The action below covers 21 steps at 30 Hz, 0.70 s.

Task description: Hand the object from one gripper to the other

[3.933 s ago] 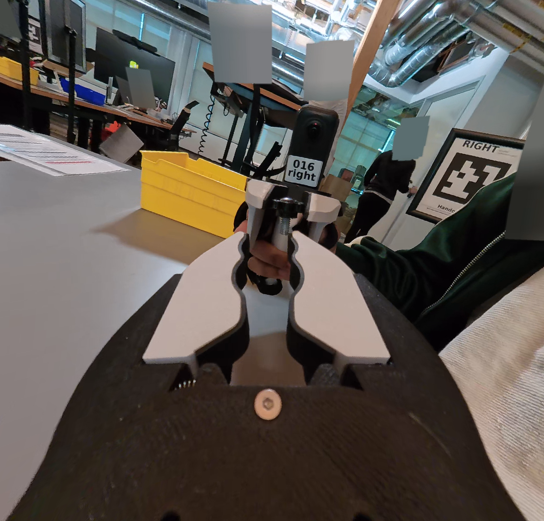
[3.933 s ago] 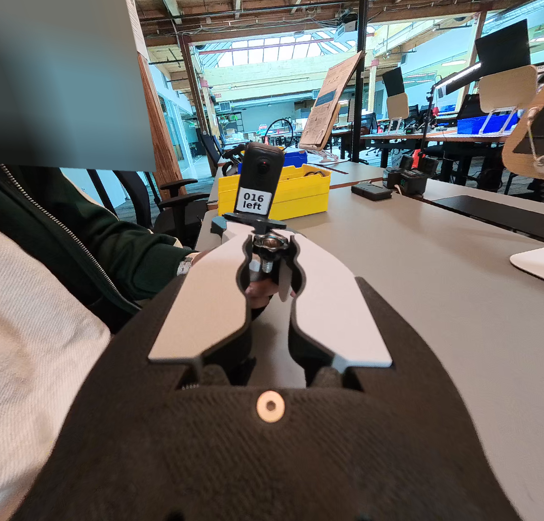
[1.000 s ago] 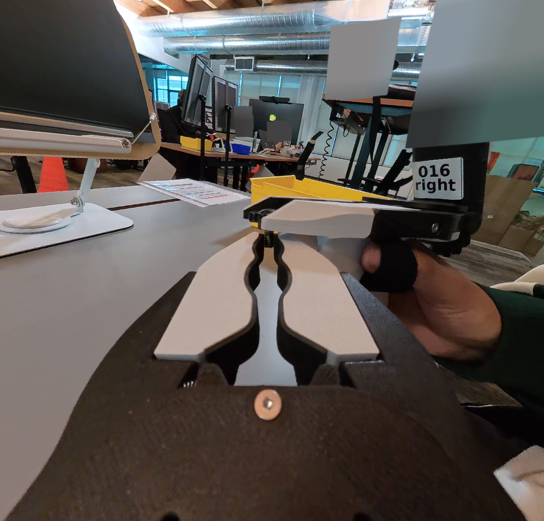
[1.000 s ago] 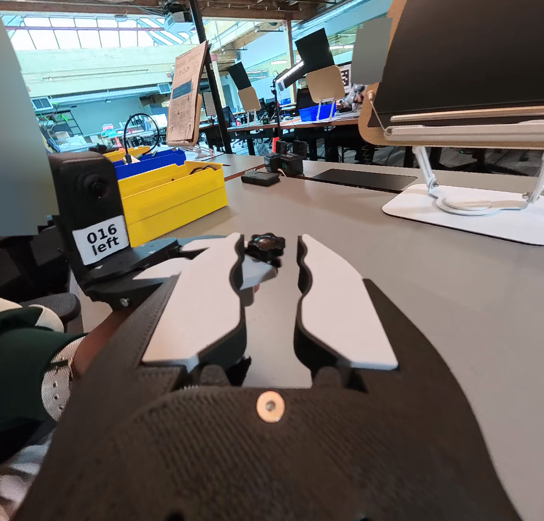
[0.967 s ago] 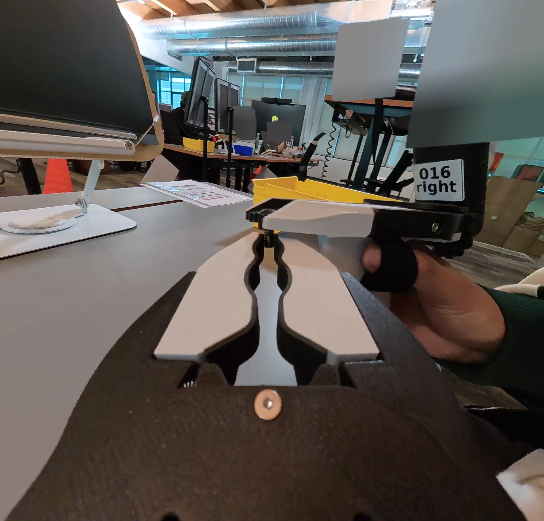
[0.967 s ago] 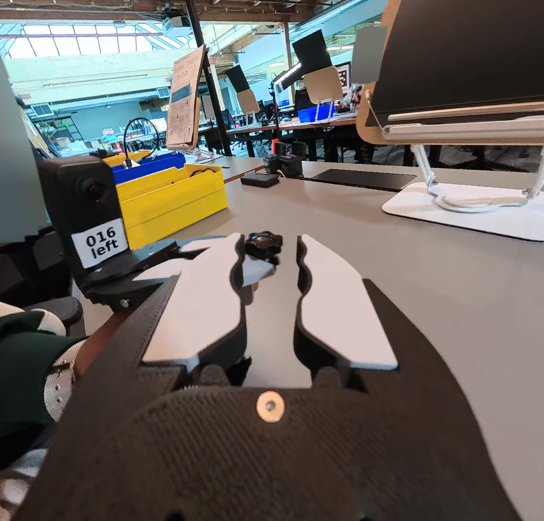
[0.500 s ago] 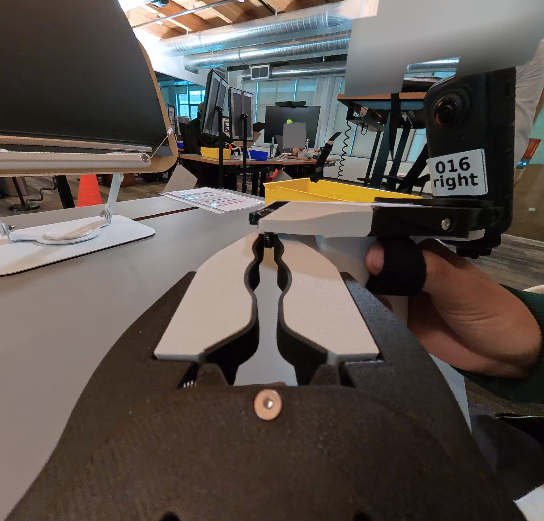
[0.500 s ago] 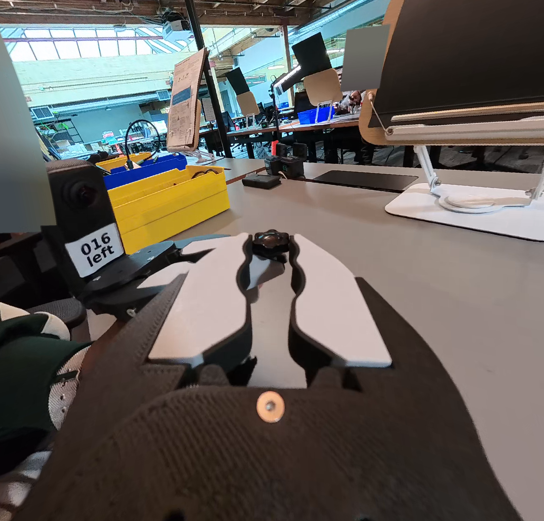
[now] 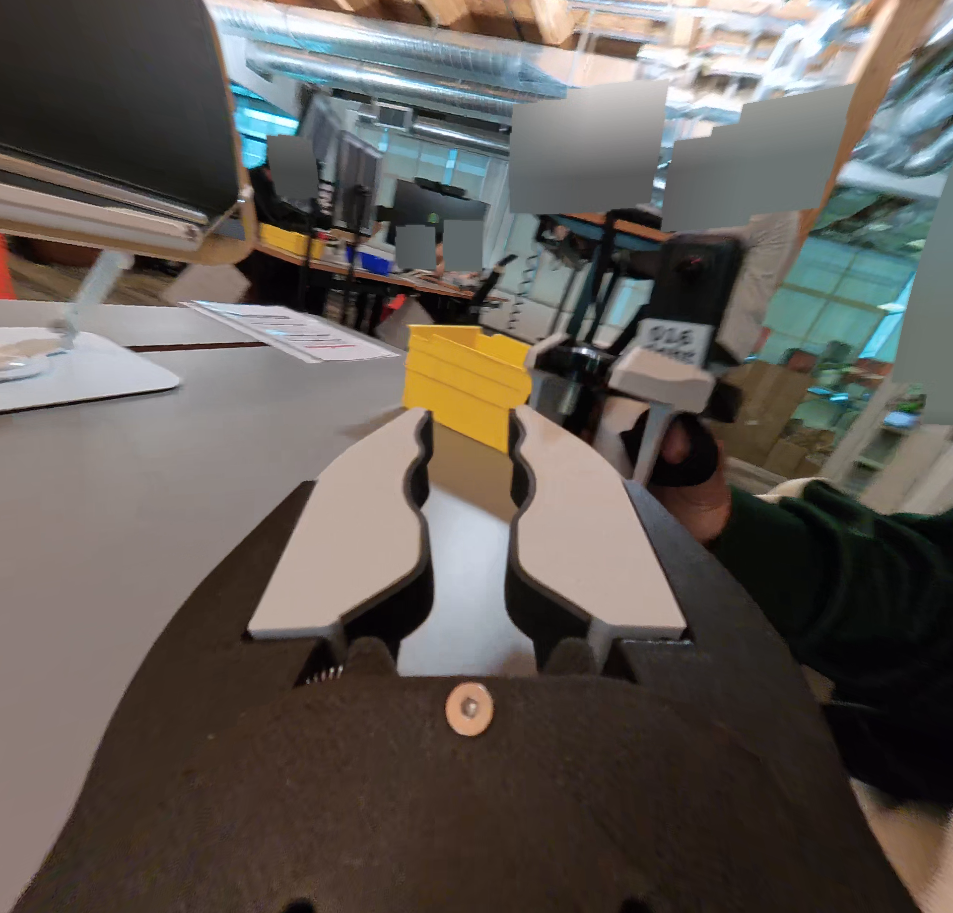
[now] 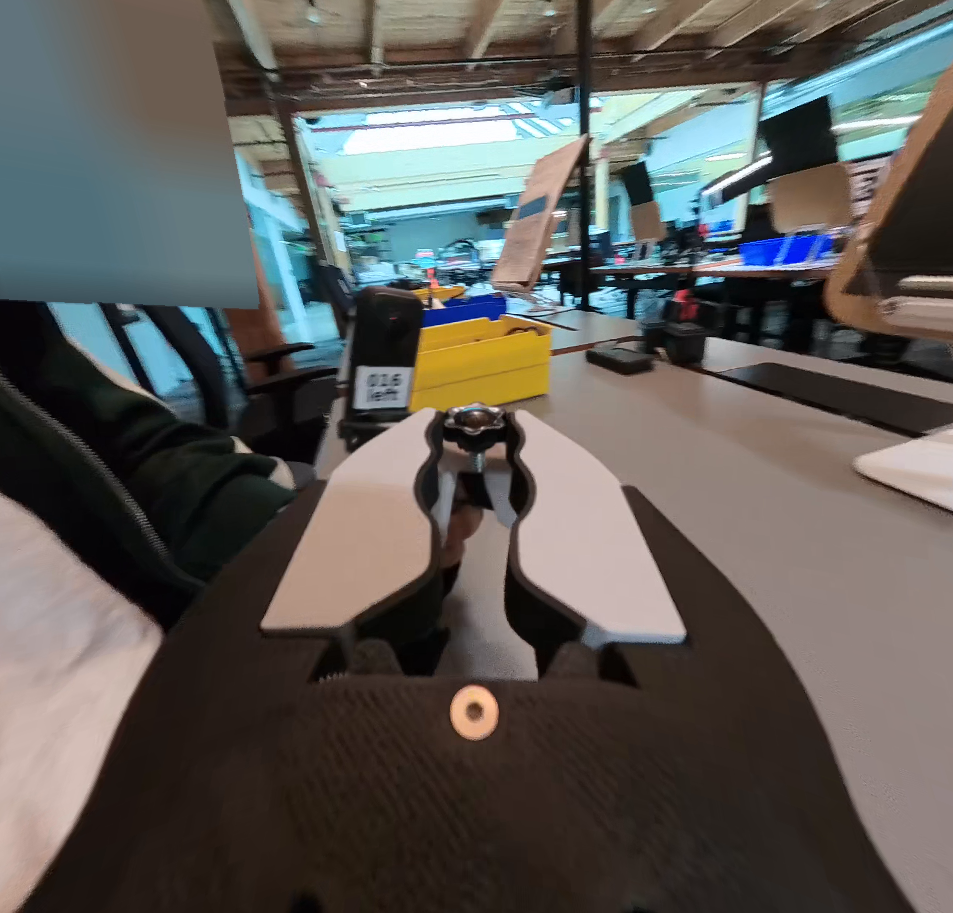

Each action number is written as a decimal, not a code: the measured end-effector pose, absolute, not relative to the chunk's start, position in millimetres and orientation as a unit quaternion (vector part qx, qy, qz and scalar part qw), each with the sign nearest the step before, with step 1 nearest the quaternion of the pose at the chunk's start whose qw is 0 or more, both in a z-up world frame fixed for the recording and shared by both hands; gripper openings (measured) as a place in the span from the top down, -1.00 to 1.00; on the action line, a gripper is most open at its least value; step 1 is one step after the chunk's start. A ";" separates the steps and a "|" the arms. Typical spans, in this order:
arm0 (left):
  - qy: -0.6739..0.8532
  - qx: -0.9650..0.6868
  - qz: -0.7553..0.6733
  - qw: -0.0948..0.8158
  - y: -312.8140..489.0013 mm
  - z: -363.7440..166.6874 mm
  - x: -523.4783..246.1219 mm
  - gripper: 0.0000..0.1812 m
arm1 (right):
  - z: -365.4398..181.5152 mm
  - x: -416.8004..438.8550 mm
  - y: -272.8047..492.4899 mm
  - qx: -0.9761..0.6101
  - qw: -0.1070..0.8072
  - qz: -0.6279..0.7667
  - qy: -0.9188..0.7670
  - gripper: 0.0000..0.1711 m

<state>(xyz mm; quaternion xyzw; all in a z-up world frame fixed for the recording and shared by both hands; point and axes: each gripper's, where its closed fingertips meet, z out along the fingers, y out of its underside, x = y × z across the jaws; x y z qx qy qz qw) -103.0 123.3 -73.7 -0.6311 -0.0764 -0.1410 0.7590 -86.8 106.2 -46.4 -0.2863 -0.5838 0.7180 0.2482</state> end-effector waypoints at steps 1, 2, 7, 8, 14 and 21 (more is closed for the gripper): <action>-0.066 -0.622 -0.176 0.760 119.4 -68.6 -101.6 0.80 | -46.7 -84.8 103.9 -0.281 0.226 0.728 -0.583 0.73; -0.060 -0.614 -0.211 0.758 115.8 -63.8 -101.4 0.83 | -46.7 -82.7 101.2 -0.275 0.207 0.737 -0.582 0.73; -0.069 -0.588 -0.240 0.769 102.9 -54.0 -117.9 0.80 | -50.3 -80.0 96.6 -0.280 0.142 0.752 -0.580 0.73; -0.063 -0.589 -0.231 0.772 102.4 -52.4 -117.6 0.79 | -52.4 -80.8 97.1 -0.287 0.131 0.751 -0.580 0.73; 0.063 -0.636 -0.148 0.754 112.9 -58.8 -80.9 0.69 | -60.1 -87.6 116.0 -0.356 0.028 0.769 -0.530 0.73; 0.136 -0.670 0.002 0.730 125.3 -75.9 -69.9 0.51 | -73.2 -85.3 119.9 -0.404 -0.145 0.766 -0.478 0.72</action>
